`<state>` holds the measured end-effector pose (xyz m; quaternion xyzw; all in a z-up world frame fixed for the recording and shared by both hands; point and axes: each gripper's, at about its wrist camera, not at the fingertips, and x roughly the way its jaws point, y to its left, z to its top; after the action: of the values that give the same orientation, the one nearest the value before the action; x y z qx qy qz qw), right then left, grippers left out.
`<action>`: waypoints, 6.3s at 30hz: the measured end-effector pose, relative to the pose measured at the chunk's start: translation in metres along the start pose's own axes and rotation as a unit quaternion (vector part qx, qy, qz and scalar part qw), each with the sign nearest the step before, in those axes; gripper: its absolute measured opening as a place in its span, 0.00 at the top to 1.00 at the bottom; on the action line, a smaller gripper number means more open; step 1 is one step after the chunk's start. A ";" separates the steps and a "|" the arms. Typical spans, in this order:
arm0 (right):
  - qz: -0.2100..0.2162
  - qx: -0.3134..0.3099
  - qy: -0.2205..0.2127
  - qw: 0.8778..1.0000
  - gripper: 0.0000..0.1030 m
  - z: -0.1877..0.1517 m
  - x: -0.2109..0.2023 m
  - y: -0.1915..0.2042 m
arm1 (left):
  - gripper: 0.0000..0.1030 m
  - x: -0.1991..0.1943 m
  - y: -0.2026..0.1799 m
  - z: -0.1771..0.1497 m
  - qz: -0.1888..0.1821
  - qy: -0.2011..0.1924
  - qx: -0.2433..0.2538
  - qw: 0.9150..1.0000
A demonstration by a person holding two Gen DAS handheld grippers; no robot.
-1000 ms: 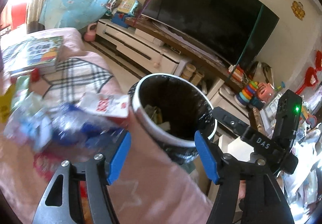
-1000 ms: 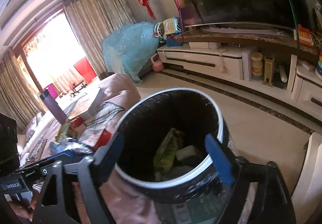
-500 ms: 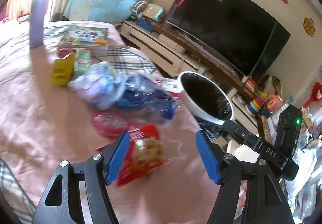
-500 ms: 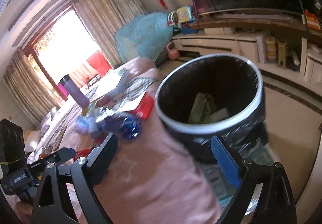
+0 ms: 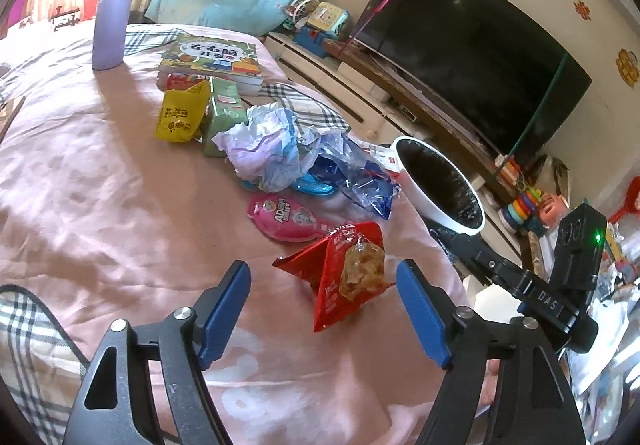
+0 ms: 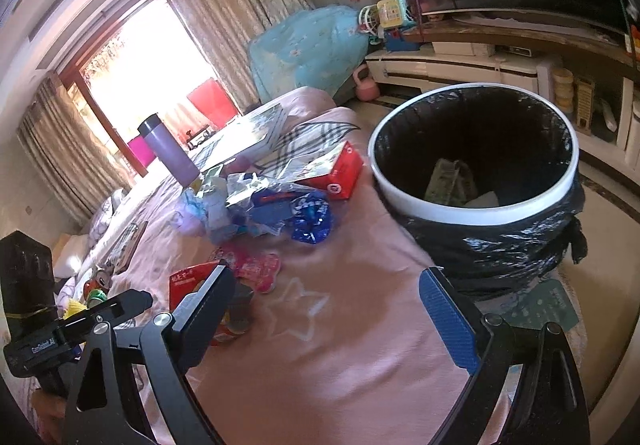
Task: Collect trash
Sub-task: 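Grasp red snack wrapper with left tool while right tool grasps blue plastic bag, then carry wrapper and plastic bag over the bin and open both tools, then move both open tools from the bin back to the bed, then grasp crumpled paper with left tool while right tool grasps white milk carton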
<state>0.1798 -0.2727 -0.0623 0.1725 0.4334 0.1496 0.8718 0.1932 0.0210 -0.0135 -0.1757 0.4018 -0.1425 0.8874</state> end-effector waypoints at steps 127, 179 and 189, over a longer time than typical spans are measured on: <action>-0.053 0.039 -0.022 0.998 0.30 0.081 -0.023 -0.118 | 0.42 0.172 -0.112 0.076 -0.030 0.036 0.063 0.997; 0.040 -0.238 0.056 0.969 0.03 0.075 0.072 0.037 | 0.24 0.081 0.024 0.073 0.063 0.010 -0.028 0.998; 0.008 -0.342 0.155 0.927 0.22 0.079 0.142 0.051 | 0.48 0.114 0.037 0.082 0.052 0.022 -0.024 0.998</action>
<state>0.3200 -0.1820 -0.0954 -0.1578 0.4844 0.3203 0.7986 0.3320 0.0255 -0.0543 -0.1726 0.4328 -0.0907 0.8801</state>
